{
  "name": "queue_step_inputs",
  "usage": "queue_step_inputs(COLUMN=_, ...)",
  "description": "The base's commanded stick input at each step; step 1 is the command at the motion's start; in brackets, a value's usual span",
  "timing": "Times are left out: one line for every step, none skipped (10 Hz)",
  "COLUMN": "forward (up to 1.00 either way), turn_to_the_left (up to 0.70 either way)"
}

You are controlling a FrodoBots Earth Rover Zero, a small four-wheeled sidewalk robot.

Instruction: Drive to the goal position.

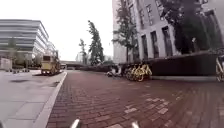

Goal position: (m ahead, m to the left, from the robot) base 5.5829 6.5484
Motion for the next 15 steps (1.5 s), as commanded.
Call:
queue_step_inputs(forward=0.70, turn_to_the_left=0.00)
queue_step_inputs(forward=0.70, turn_to_the_left=0.00)
queue_step_inputs(forward=0.70, turn_to_the_left=0.00)
queue_step_inputs(forward=0.70, turn_to_the_left=0.00)
queue_step_inputs(forward=0.70, turn_to_the_left=0.00)
queue_step_inputs(forward=0.70, turn_to_the_left=0.00)
queue_step_inputs(forward=0.70, turn_to_the_left=0.00)
queue_step_inputs(forward=0.70, turn_to_the_left=0.00)
queue_step_inputs(forward=0.70, turn_to_the_left=0.00)
queue_step_inputs(forward=0.70, turn_to_the_left=0.00)
queue_step_inputs(forward=0.70, turn_to_the_left=0.02)
queue_step_inputs(forward=0.70, turn_to_the_left=0.14)
queue_step_inputs(forward=0.70, turn_to_the_left=0.14)
queue_step_inputs(forward=0.70, turn_to_the_left=0.14)
queue_step_inputs(forward=0.70, turn_to_the_left=0.14)
